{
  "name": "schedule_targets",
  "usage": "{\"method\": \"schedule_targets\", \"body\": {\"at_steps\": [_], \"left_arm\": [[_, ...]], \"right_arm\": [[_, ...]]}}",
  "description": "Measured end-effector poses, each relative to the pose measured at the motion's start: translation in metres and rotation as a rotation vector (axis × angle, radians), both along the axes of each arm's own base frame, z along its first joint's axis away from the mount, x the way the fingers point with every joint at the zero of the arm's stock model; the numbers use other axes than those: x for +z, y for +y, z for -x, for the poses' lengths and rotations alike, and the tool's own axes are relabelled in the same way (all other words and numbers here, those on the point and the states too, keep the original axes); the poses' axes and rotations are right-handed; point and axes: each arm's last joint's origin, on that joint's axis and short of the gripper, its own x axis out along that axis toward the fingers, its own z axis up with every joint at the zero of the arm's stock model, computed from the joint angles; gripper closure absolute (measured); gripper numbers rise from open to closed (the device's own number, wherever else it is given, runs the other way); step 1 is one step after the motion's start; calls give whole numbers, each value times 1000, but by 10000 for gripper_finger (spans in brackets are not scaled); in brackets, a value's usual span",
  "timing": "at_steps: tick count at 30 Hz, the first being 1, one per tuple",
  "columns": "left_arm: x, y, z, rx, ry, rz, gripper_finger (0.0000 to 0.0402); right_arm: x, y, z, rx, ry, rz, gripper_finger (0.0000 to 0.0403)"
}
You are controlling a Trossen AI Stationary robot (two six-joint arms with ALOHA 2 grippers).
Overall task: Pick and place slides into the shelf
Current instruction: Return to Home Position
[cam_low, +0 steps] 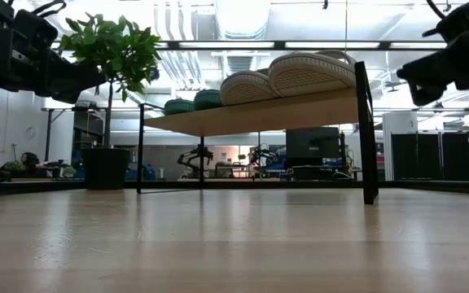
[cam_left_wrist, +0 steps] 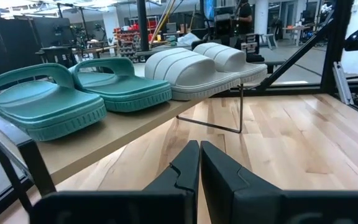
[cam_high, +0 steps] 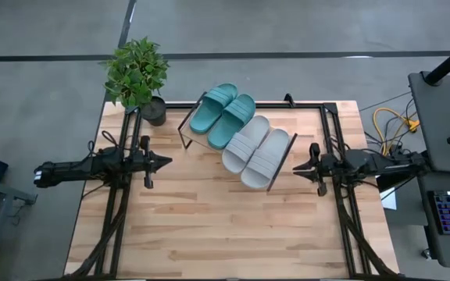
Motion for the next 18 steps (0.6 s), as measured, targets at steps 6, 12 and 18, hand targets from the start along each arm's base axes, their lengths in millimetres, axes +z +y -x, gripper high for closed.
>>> {"method": "schedule_targets", "body": {"at_steps": [6, 12, 18], "left_arm": [[0, 0, 0, -13, 5, 1, 402], [-1, -2, -1, -70, 10, 32, 402], [-3, -2, -2, -69, 26, 33, 402]], "right_arm": [[-5, 1, -1, 28, 1, 19, 351], [-6, 1, -1, 36, 1, 66, 351], [-8, 1, -3, 44, 31, 85, 351]]}}
